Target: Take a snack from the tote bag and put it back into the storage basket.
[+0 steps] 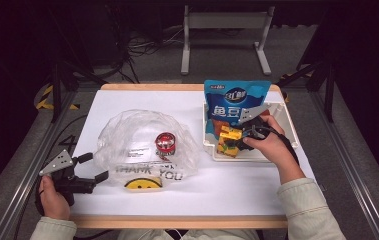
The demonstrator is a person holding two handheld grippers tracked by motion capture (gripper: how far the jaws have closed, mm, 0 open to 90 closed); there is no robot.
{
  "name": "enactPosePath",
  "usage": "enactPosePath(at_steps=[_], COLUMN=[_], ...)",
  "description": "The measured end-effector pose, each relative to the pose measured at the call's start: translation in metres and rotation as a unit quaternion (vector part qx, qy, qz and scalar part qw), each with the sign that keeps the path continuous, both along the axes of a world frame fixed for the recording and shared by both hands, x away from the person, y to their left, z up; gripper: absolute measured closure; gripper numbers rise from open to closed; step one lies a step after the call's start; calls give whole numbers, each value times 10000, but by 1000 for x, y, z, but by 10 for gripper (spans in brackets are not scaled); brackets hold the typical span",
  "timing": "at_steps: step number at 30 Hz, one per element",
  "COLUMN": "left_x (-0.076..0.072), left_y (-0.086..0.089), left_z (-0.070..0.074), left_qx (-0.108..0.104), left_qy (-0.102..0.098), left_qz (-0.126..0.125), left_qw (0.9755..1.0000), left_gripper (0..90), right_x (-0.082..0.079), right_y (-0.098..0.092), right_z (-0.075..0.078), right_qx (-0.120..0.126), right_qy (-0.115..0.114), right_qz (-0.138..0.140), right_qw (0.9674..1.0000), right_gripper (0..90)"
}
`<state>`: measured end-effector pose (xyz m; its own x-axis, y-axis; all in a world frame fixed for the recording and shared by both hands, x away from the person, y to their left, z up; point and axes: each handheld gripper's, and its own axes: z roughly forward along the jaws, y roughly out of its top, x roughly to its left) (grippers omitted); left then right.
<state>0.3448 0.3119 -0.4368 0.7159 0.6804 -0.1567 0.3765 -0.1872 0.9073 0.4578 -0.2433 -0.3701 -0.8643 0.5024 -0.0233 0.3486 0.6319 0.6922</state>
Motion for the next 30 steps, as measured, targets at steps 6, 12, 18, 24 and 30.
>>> enactPosePath(at_steps=[6, 12, 18, 24, 30], left_x=[0, 0, 0, 1, 1], left_y=[0, 0, -1, -1, -1], left_z=[0, 0, -1, -1, -1], left_qx=[-1, 15, 11, 25, 26], left_qy=[11, 9, 36, 37, 38], left_qz=[2, -15, -6, -18, -22], left_qw=[10000, 10000, 10000, 10000, 10000], left_gripper=[11, 11, 12, 11, 12], right_x=[-2, -7, -16, -29, -38], right_y=[0, -1, -4, -7, -8], right_z=[0, 5, 15, 29, 38], right_qx=[82, 112, 202, 432, 581], right_qy=[15, -179, -394, -704, -850], right_qz=[-53, -80, -125, -179, -229], right_qw=[10000, 9997, 9989, 9964, 9944], right_gripper=[367, 352, 330, 332, 336])
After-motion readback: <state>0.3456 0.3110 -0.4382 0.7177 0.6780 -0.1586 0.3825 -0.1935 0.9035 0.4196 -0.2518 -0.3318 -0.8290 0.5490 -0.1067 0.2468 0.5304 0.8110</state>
